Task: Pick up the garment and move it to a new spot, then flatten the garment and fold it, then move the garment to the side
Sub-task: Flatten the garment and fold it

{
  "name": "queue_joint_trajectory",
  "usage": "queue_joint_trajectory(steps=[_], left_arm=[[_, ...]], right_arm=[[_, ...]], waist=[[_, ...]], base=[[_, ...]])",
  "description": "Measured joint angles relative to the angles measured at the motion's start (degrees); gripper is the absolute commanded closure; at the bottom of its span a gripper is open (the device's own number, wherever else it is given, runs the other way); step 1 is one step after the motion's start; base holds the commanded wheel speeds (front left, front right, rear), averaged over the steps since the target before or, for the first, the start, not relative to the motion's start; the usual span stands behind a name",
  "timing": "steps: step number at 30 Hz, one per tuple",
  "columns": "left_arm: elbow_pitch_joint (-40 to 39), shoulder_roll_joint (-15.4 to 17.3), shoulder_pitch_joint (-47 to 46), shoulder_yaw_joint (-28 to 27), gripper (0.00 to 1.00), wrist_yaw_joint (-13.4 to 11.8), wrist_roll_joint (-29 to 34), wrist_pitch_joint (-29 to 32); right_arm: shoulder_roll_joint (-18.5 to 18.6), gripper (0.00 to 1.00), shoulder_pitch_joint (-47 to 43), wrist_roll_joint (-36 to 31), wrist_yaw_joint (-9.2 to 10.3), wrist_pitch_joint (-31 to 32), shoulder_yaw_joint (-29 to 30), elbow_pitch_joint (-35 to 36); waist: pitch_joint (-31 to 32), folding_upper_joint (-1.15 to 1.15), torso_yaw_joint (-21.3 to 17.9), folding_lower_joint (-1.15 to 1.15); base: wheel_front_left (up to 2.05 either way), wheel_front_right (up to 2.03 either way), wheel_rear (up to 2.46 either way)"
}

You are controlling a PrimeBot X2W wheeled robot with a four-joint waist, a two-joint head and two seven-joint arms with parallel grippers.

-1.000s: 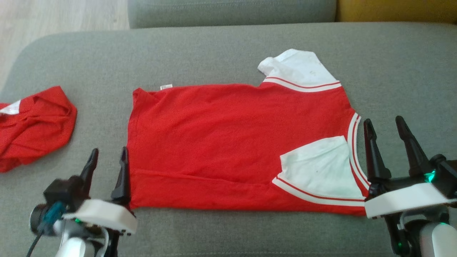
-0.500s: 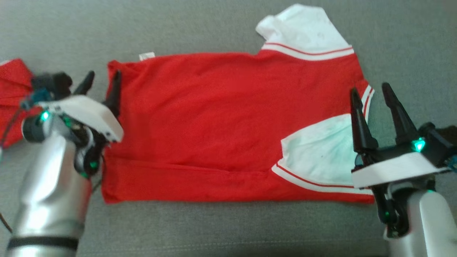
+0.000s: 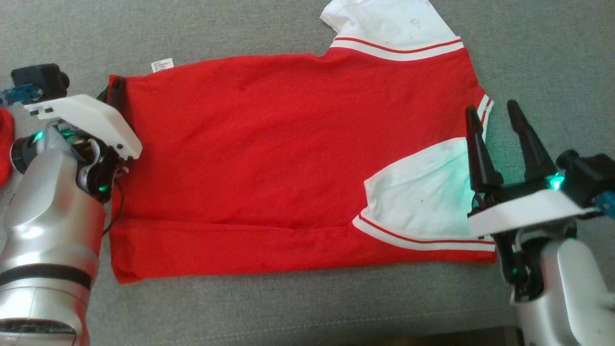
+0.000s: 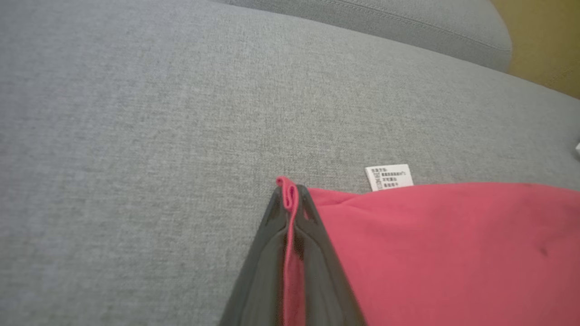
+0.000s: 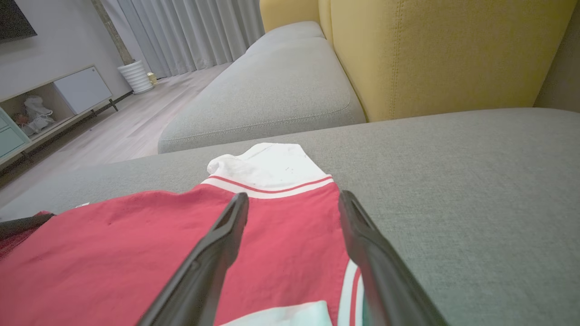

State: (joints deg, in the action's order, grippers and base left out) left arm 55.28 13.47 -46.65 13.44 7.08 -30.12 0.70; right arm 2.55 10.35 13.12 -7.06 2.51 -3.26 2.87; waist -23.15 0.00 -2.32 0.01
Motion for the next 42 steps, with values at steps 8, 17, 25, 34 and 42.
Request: queue_joint_trajectory(steps=[8,17,25,34,42], left_arm=[[2.5,-1.2,-1.4,3.5,1.0,0.1,-0.3,-4.6],[1.5,-6.8,-6.5,10.1,1.0,0.4,-1.7,-8.6],[1.5,-10.0,-9.0,15.8,1.0,0.4,-4.7,-11.0],[2.6,-10.2,-10.0,20.1,1.0,0.4,-8.5,-12.7],[3.5,-6.3,-9.9,20.8,1.0,0.4,-10.8,-14.5]], right_arm=[[0.2,0.0,11.1,-0.4,0.0,2.1,3.0,-6.0],[6.7,0.0,32.5,-1.6,0.0,8.7,4.4,-23.4],[9.9,0.0,43.4,-3.8,0.0,13.0,2.5,-44.7],[10.3,0.57,50.2,-4.6,0.0,14.3,2.7,-55.9],[9.1,1.0,49.9,-1.3,-0.01,8.9,-0.2,-56.5]], waist=[[0.0,0.0,1.7,0.0],[-2.4,0.0,7.8,0.0],[-5.3,0.0,14.1,0.0],[-6.5,0.0,15.4,-0.01],[-5.2,0.0,13.2,0.0]], base=[[0.0,0.0,0.0],[0.0,0.0,0.0],[0.0,0.0,0.0],[0.0,0.0,0.0],[0.0,0.0,0.0]])
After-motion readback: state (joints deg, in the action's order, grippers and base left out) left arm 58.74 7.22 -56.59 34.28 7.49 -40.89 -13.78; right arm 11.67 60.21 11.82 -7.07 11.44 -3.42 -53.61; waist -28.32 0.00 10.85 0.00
